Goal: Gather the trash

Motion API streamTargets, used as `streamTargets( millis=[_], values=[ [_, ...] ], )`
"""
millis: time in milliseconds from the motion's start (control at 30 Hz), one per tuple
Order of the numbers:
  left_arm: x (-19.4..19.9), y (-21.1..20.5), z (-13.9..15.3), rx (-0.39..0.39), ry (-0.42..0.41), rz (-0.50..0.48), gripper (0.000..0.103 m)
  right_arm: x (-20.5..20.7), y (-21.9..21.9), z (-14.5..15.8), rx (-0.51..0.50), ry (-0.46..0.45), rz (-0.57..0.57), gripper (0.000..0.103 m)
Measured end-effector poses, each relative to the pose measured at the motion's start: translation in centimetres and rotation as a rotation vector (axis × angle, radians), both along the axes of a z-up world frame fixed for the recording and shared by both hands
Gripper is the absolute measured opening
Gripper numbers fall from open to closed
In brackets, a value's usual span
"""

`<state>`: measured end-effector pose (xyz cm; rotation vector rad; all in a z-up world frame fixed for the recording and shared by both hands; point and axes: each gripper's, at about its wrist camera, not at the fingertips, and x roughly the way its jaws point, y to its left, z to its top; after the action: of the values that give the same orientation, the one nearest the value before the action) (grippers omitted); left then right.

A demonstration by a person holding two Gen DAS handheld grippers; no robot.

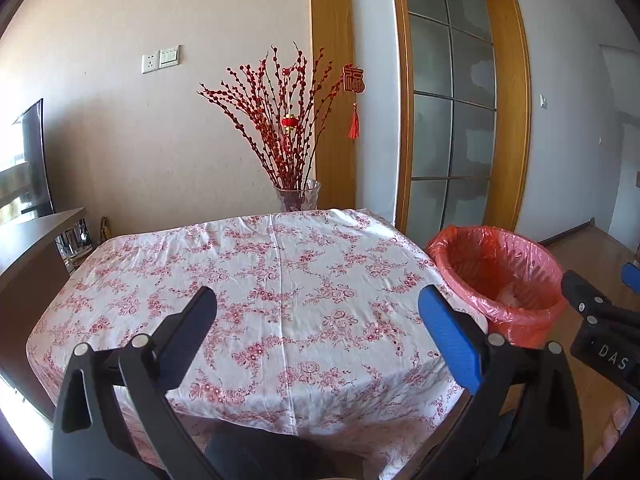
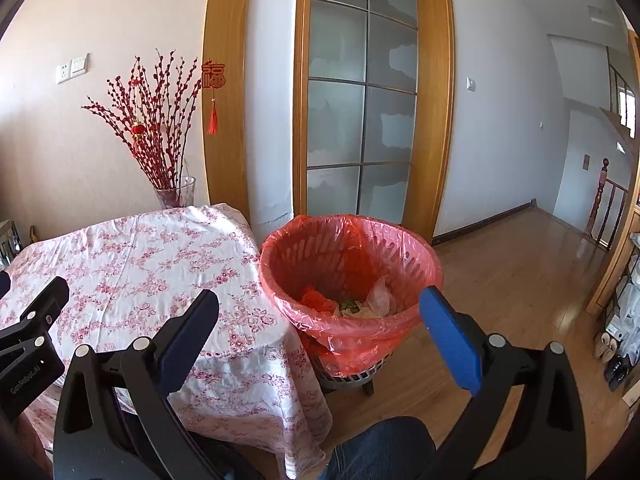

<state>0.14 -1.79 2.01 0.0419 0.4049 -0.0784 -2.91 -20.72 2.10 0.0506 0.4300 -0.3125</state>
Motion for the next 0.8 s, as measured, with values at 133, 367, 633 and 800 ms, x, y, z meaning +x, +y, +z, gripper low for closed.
streamTargets(
  millis=[133,367,633,800],
  values=[
    [0.1,-0.1,-0.4,-0.003,0.017,-0.001,0.099,0.1,0.0,-0.2,0.003,0.007,0.000,0.100],
    [0.5,-0.2,-1.0,-0.013,0.053,-0.001,0.099,0.4,-0.2,-0.7,0.013,0.027,-0.005,0.100],
    [0.8,-0.3,-1.1,-0.024,0.074,0.009,0.099,0.6,-0.2,-0.9,0.017,0.036,-0.007,0.100],
    [0.8,-0.3,-1.0,-0.025,0.075,0.013,0.099,0.8,-0.1,-0.9,0.016,0.040,-0.005,0.100]
  ],
)
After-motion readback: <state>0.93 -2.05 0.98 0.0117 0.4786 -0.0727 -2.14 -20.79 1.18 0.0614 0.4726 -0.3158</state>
